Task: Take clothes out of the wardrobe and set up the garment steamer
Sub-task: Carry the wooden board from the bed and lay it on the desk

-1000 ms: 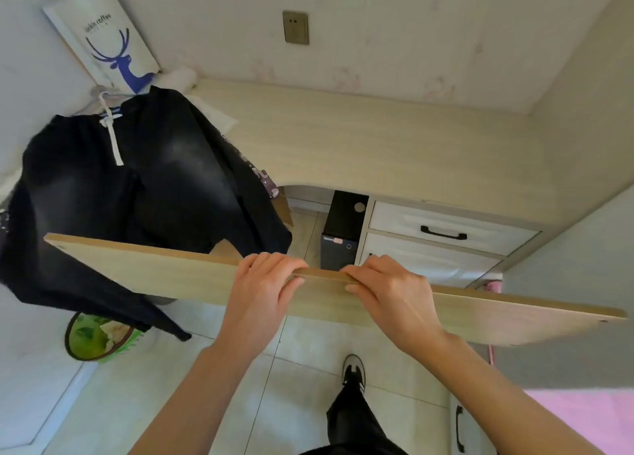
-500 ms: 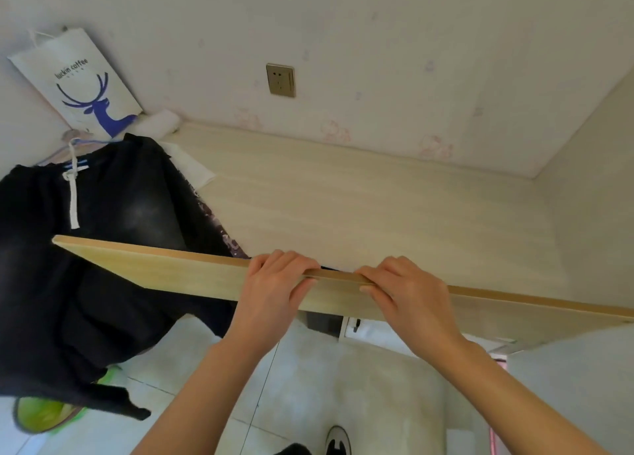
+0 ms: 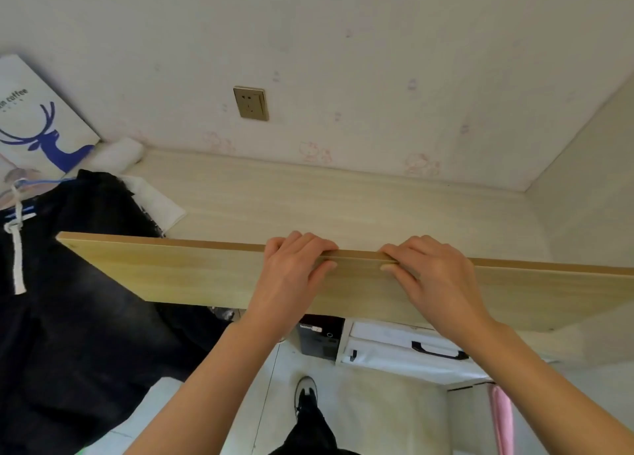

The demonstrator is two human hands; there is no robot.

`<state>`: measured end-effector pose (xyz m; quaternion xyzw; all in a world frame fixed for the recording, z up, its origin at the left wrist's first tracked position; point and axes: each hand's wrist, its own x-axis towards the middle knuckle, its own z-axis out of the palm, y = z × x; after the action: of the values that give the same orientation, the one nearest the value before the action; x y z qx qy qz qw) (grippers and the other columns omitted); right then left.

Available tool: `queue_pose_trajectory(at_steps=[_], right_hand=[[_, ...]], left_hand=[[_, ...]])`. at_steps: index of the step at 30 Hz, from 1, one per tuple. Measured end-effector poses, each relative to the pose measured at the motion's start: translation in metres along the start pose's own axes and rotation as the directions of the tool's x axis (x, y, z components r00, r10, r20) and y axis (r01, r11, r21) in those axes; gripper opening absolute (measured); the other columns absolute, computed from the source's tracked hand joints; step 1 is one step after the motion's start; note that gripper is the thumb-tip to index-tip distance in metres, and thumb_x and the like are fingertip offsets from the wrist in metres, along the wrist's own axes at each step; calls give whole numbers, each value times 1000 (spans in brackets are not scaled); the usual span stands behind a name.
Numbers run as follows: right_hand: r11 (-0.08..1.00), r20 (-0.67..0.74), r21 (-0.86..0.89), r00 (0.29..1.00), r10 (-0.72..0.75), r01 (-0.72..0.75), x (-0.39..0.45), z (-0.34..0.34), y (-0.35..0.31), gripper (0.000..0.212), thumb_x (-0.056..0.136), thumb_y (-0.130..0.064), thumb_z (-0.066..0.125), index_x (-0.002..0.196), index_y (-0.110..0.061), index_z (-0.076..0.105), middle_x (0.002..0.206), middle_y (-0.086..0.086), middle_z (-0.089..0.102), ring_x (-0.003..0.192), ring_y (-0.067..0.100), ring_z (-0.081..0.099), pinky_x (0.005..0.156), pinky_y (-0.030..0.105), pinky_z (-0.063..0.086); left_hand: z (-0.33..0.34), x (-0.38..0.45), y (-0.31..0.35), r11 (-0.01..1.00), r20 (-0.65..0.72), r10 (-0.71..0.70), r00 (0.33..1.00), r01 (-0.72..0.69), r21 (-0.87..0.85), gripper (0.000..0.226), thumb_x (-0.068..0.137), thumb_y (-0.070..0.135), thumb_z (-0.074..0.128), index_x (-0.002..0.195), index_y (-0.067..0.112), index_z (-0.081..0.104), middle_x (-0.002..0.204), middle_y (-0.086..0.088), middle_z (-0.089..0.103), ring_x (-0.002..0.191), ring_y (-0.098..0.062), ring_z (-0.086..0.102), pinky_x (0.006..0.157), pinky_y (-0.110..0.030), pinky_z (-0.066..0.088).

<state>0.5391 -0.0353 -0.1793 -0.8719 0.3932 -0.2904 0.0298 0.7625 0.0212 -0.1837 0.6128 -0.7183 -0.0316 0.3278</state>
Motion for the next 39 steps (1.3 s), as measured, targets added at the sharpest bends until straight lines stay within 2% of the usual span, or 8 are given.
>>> queue_pose_trajectory(at_steps=[3,7,10,14,17,24,30,39], right_hand=[[999,-3,-14,1000,30,-30,17,2,7,30,92,-38,50,107,-23,71,85,-8,65,75,14,58,58,30,45],[996,-21,-30,997,80,-81,37,13,14,26,91,-36,54,107,-23,71,85,-8,65,75,15,58,58,30,43],[994,-19,-46,995,94,-95,46,21,21,31,91,-38,49,107,-22,71,86,-7,65,75,16,58,57,29,42],[992,-2,-73,995,104,-104,54,20,34,24,89,-32,59,105,-21,72,84,-4,66,74,19,61,57,32,46],[991,43,-81,993,111,-107,56,13,44,20,87,-28,67,106,-22,72,84,-5,67,75,18,62,57,31,47],[992,154,-78,982,106,-95,53,1,68,21,85,-29,69,106,-27,72,83,-11,66,76,14,61,58,24,35],[993,231,-29,965,122,-118,49,5,80,23,87,-31,66,109,-29,70,85,-11,65,80,15,60,58,25,35],[983,333,36,930,158,-180,51,30,78,26,92,-38,58,116,-32,67,92,-12,63,89,12,57,59,25,32]], left_hand=[[0,26,-11,999,8,27,1000,-26,-18,20,90,34,52,102,24,64,93,15,63,85,-9,55,83,-32,33],[5,56,-28,997,31,61,998,-59,-54,20,89,34,50,100,24,64,92,15,63,83,-11,55,80,-33,34],[12,69,-36,996,42,69,997,-66,-61,19,89,34,50,99,24,64,92,16,62,83,-10,53,79,-32,33],[22,81,-38,995,51,49,998,-44,-85,15,88,28,57,100,24,65,92,16,62,83,-9,52,80,-32,32],[31,86,-33,993,71,27,997,-19,-112,15,87,27,59,100,25,65,93,16,63,84,-9,53,81,-31,32],[52,86,-19,989,111,-39,993,54,-137,14,87,21,66,100,26,67,92,16,62,86,-8,53,80,-28,28],[61,84,-17,989,145,-70,987,88,-119,16,87,22,66,102,27,68,92,19,60,87,-4,50,79,-25,23],[63,78,-36,989,194,-92,977,113,-98,16,87,22,66,101,28,67,91,17,62,87,-7,53,80,-29,29]])
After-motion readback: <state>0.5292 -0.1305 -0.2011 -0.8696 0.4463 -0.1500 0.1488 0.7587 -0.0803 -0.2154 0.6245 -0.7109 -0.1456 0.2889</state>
